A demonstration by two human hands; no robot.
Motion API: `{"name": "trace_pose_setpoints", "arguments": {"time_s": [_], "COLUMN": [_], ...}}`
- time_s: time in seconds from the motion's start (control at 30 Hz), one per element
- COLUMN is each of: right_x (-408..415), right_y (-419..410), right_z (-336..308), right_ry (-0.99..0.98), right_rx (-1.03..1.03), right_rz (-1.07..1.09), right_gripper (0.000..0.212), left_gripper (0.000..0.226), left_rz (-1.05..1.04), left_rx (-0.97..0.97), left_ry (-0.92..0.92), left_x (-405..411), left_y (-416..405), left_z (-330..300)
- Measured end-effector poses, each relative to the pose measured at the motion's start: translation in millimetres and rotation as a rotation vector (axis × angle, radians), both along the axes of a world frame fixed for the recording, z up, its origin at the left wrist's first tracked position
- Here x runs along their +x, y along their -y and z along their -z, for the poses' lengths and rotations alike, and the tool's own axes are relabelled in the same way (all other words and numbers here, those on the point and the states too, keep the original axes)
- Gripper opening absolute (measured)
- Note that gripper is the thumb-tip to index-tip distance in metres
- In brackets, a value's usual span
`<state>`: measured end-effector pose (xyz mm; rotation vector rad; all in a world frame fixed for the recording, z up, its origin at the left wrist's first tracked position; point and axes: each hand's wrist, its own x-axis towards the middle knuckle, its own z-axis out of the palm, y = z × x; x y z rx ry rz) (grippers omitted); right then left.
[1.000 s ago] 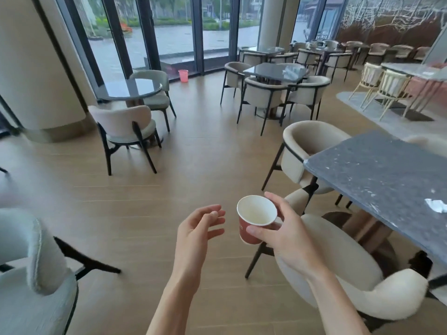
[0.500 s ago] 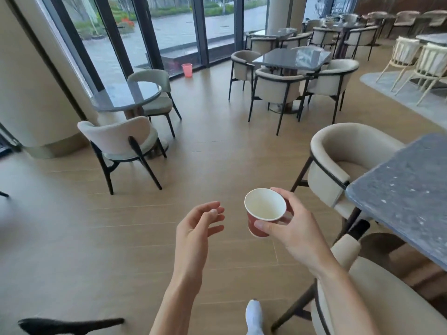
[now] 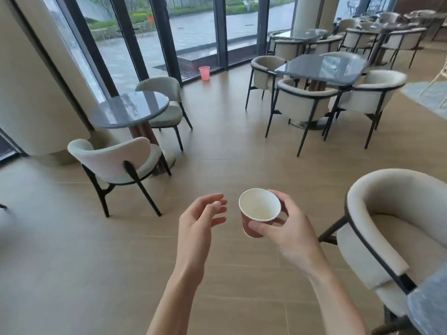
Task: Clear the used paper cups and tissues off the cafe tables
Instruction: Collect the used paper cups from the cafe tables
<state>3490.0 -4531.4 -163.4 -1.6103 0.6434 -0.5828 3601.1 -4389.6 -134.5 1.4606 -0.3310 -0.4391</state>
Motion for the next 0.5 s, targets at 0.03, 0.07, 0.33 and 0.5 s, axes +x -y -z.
{"name": "trace_pose_setpoints", "arguments": {"time_s": [0.03, 0.07, 0.33, 0.5], "right_x": [15, 30, 191, 303], "right_y": [15, 29, 165, 250], "right_z": [2, 6, 21, 10], "right_ry": [-0.007, -0.016, -0.063, -0.092], "right_rx": [0.001, 0.001, -0.020, -0.022], "right_rz": [-0.006, -0.011, 0.003, -0.005], "right_gripper": [0.070, 0.069, 0.069, 0.068], "left_gripper": [0.022, 0.022, 0.022, 0.022], "left_rz": [-0.005, -0.003, 0.023, 0.074], "left_rx": [0.003, 0.007, -0.007, -0.020], "left_ry": [-0.013, -0.019, -0.049, -0.040], "left_x": [15, 29, 194, 309], "left_y": [16, 31, 173, 269], "left_z": [3, 7, 34, 20]}}
